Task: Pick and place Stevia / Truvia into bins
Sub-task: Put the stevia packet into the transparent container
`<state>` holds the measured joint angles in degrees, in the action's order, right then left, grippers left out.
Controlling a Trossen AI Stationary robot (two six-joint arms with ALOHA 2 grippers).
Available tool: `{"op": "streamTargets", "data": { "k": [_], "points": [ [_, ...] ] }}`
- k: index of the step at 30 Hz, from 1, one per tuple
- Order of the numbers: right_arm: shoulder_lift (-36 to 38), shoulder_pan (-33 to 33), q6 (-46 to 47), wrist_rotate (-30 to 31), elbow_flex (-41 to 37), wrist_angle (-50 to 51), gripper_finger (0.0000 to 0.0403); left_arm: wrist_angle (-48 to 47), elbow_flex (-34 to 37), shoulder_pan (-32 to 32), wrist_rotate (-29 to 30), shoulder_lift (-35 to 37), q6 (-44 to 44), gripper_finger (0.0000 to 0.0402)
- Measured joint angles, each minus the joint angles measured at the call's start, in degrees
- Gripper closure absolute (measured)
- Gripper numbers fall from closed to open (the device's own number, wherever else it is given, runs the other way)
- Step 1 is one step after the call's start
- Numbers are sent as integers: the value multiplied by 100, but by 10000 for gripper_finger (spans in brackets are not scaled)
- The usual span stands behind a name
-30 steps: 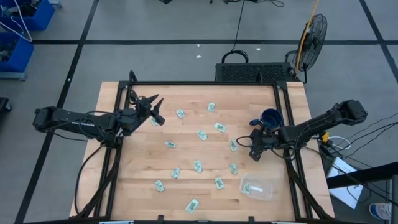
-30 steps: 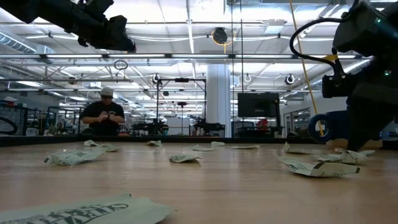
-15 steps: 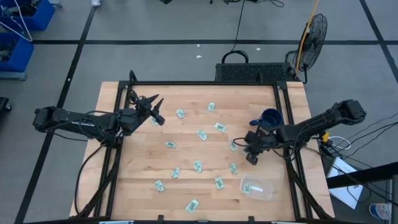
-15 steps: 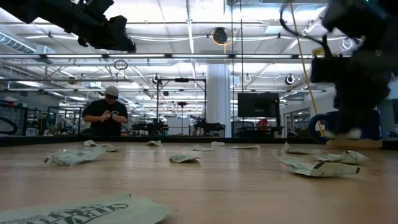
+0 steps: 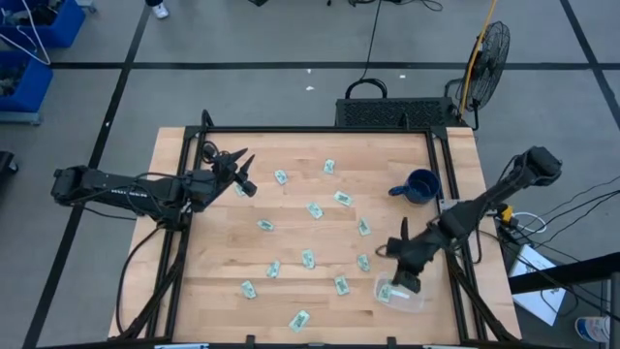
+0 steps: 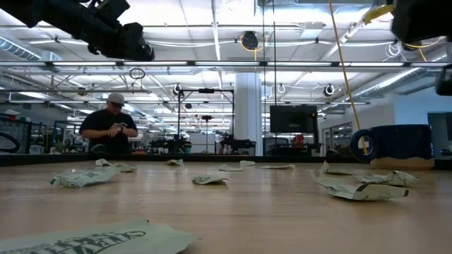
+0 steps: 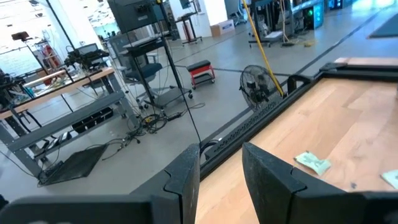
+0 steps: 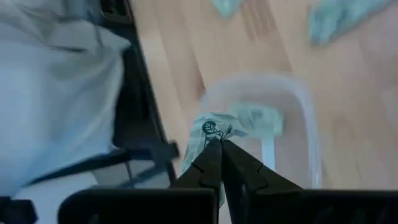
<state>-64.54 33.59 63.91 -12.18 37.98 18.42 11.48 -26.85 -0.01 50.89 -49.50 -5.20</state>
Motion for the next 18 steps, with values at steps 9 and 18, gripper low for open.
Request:
{"op": "streamTargets", "data": {
  "k": [9, 18],
  "points": [
    [-861, 308, 453, 463, -110, -18, 395, -21, 0, 0, 0, 0, 126, 273],
    [-1264, 286, 580, 465, -110, -45, 346, 54, 0, -1, 0, 0, 125, 273]
  ]
}}
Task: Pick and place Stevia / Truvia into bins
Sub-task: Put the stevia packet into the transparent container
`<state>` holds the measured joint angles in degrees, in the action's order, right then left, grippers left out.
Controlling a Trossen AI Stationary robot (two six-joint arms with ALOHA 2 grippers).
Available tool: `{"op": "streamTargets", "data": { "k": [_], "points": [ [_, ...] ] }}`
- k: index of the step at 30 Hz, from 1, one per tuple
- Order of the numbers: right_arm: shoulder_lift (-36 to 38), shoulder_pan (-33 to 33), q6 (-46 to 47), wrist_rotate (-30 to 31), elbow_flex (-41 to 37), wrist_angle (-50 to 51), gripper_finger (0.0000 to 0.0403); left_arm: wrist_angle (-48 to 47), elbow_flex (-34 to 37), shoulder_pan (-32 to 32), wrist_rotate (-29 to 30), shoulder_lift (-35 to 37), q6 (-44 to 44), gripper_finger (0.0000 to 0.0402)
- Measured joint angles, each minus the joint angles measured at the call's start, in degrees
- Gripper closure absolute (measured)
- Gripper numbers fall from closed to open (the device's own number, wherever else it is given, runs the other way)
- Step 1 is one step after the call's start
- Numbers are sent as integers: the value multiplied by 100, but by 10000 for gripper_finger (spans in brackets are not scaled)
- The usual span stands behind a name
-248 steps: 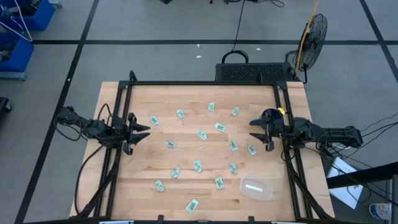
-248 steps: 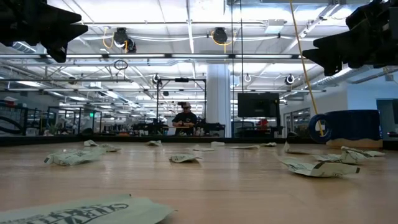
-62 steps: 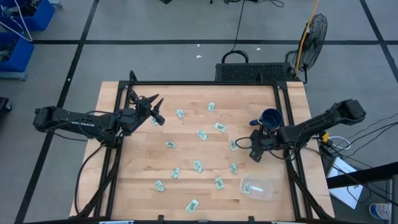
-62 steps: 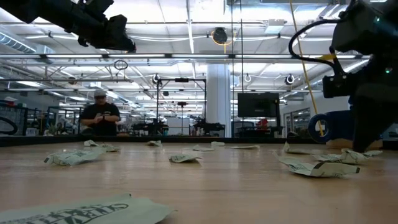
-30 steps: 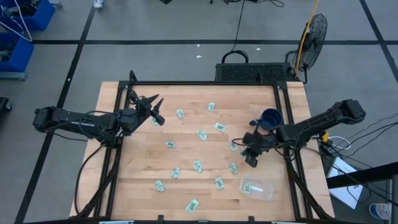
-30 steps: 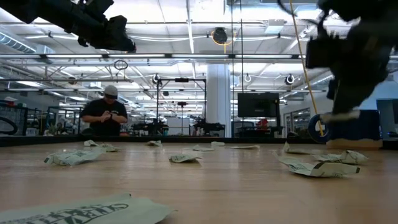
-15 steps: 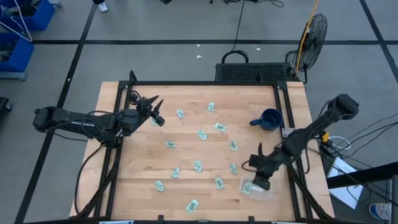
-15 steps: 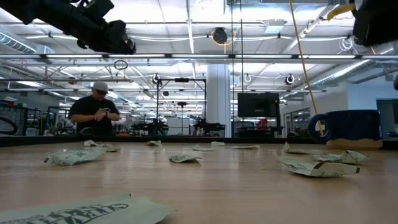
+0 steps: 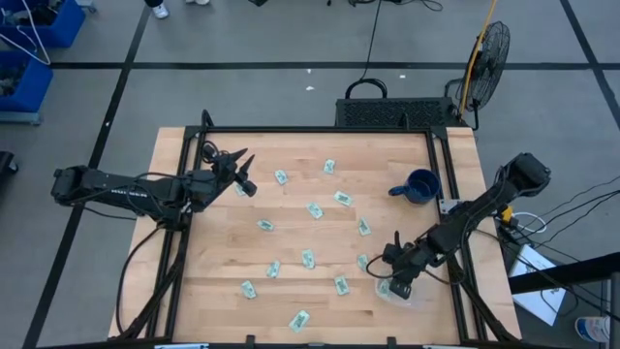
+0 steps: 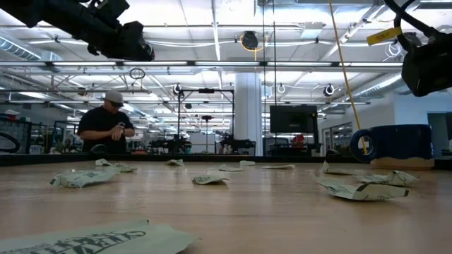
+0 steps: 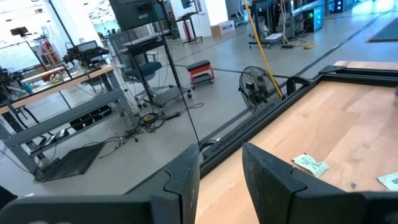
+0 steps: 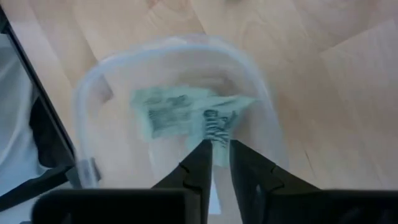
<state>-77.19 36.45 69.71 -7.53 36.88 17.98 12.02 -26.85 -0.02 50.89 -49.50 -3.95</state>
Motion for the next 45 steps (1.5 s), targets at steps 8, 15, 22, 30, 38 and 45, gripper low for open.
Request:
{"op": "streamTargets", "data": {
  "k": [8, 15, 22, 30, 38, 45],
  "points": [
    [1, -2, -141, -1, 0, -309, 328, 26, 0, -1, 0, 2, -1, 273],
    [400, -84, -786, 21, 0, -1285, 328, 28, 0, 0, 0, 2, -4, 273],
    [1000, -388, -2522, 1260, 4, -1523, 339, 168, 0, 1, 0, 1, -36, 273],
    [988, -1151, -3987, 3116, 4, -470, 346, 178, 0, 1, -2, 0, -34, 273],
    [382, -2231, -4065, 3122, 2, -305, 320, 194, 0, 0, -2, 2, -30, 273],
    [-292, -2673, -4466, 2820, 2, -587, 272, 195, 0, -1, -2, 2, -40, 273]
  ]
}}
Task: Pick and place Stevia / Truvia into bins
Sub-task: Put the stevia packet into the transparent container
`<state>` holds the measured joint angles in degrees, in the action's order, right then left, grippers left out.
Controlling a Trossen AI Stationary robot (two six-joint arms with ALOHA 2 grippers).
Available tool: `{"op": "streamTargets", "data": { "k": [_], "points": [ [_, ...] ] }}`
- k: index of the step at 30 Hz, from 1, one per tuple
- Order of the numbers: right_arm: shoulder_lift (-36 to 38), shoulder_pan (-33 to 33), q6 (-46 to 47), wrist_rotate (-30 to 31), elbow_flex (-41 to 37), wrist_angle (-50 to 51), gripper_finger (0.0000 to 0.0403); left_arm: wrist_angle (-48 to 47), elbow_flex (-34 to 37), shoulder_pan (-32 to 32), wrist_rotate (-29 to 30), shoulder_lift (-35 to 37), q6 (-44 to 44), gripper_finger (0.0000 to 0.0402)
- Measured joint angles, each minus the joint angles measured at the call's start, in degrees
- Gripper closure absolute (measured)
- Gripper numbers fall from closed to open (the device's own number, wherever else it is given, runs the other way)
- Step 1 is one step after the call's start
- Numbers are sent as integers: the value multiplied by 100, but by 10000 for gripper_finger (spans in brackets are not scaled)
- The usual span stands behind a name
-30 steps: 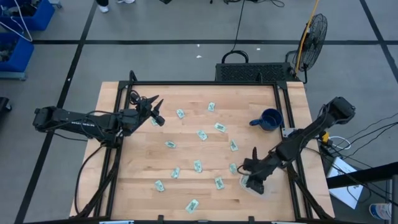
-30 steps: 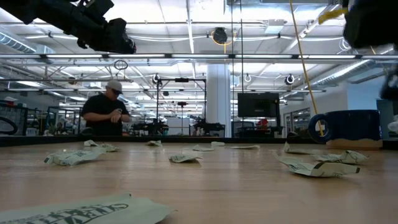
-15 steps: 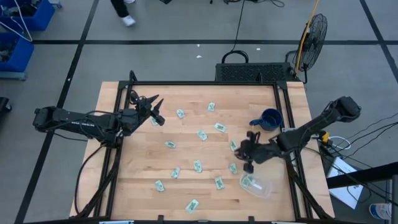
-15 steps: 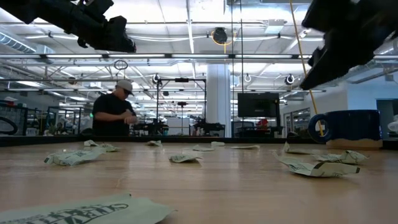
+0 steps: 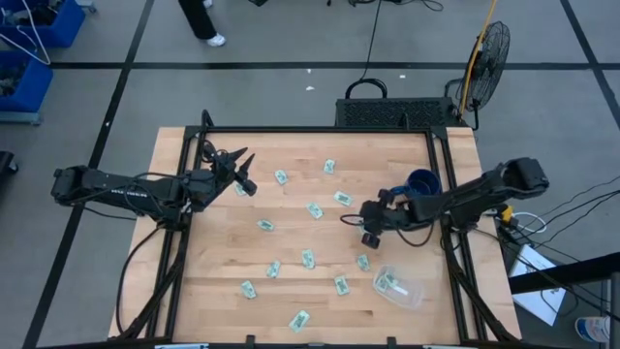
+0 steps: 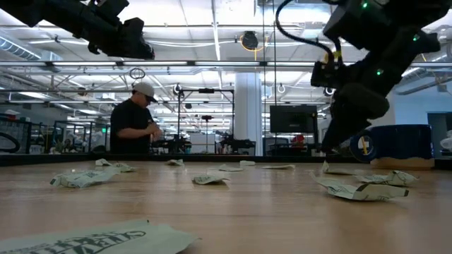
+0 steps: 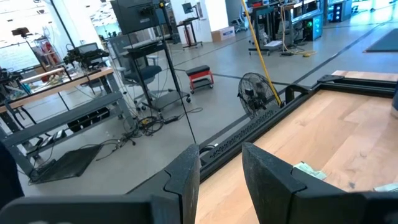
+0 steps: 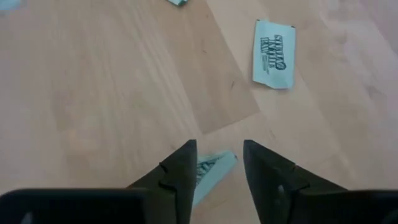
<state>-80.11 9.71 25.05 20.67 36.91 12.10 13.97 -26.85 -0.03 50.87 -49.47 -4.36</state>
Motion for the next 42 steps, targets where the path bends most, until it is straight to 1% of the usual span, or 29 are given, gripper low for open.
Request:
{"op": "streamTargets", "data": {
  "k": [4, 9, 14, 16, 19, 22, 29, 37, 42],
  "points": [
    [-240, -87, -172, -19, 0, -193, 259, -13, 0, 0, 0, 0, -22, 273],
    [-482, -176, -22, -584, 0, -288, 260, -34, 0, 1, 0, 0, -25, 273],
    [-523, -188, -35, -565, 0, -229, 269, -39, 0, -1, 0, -2, -32, 273],
    [-496, -188, -50, -450, 0, -205, 272, -41, 0, 0, 0, -1, -40, 273],
    [-462, -188, -264, -282, 5, -244, 273, -44, 0, -1, -1, -2, -40, 273],
    [-379, -188, -367, -285, -2, -215, 273, -45, 0, 1, 0, -2, -40, 273],
    [-188, -181, 59, -285, 0, -158, 273, -47, 0, 0, -1, -1, -38, 273],
    [-186, -181, 651, -283, 0, 102, 273, -58, 0, 1, 0, 0, -26, 273],
    [-186, -188, 701, -249, -105, 26, 273, -58, 0, -1, 0, 0, -27, 273]
  ]
}}
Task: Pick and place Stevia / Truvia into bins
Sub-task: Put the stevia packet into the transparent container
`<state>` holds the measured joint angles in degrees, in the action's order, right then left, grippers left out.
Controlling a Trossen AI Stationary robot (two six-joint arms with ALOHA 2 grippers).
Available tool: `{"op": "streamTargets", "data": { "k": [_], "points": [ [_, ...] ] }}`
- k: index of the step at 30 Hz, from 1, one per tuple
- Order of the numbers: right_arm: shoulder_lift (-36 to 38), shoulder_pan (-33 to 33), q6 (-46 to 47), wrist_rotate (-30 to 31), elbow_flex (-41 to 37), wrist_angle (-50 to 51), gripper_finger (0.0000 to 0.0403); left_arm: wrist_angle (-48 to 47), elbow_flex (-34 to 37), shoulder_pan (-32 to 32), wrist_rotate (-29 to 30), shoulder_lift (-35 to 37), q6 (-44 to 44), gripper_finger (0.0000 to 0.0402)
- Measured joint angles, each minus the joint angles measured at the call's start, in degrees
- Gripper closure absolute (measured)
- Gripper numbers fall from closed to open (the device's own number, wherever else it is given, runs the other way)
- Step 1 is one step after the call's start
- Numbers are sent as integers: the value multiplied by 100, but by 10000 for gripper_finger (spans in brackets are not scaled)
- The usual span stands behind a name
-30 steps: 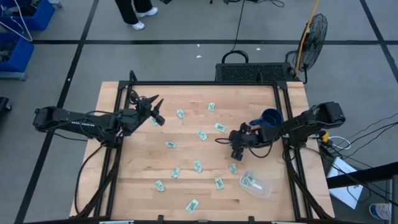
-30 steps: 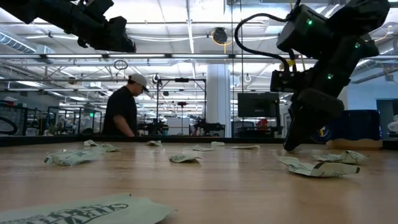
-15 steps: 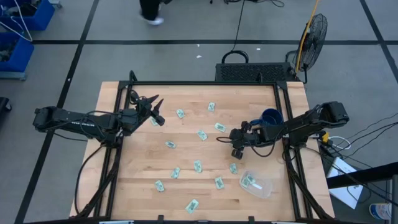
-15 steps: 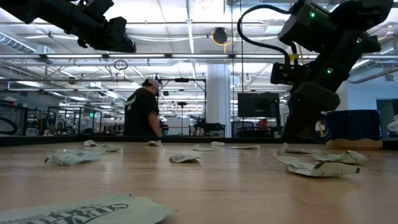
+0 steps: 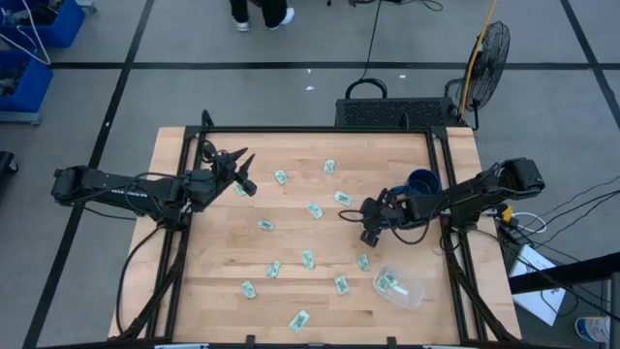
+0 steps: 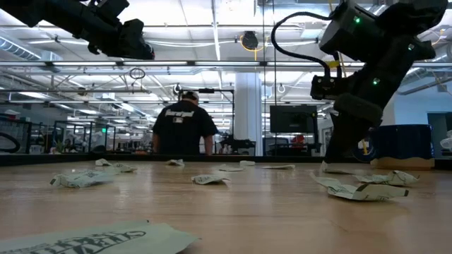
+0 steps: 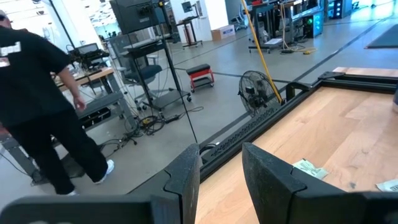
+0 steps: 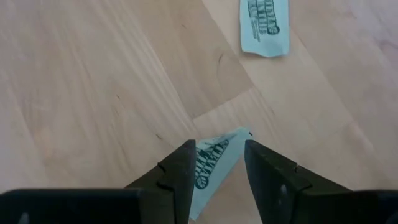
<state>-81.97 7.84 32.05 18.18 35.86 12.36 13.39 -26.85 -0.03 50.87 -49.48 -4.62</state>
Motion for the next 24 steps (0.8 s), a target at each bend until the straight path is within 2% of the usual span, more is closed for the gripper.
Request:
{"op": "streamTargets", "data": {
  "k": [6, 11, 15, 20, 24],
  "points": [
    [-2, -45, 25, 131, -362, -646, 273, 3, 0, 2, 0, -1, 0, 273],
    [-2, -173, -27, 125, -378, -678, 281, 17, 0, 1, 0, 0, -2, 273],
    [-2, -229, -73, -37, -378, -573, 319, 17, 0, 0, 0, 0, -5, 273],
    [-2, -225, -282, -340, -378, -588, 387, 17, 0, 2, 0, 0, -11, 273],
    [-2, -225, -444, -337, -378, -707, 396, 17, 0, 2, 0, 0, -11, 273]
  ]
}}
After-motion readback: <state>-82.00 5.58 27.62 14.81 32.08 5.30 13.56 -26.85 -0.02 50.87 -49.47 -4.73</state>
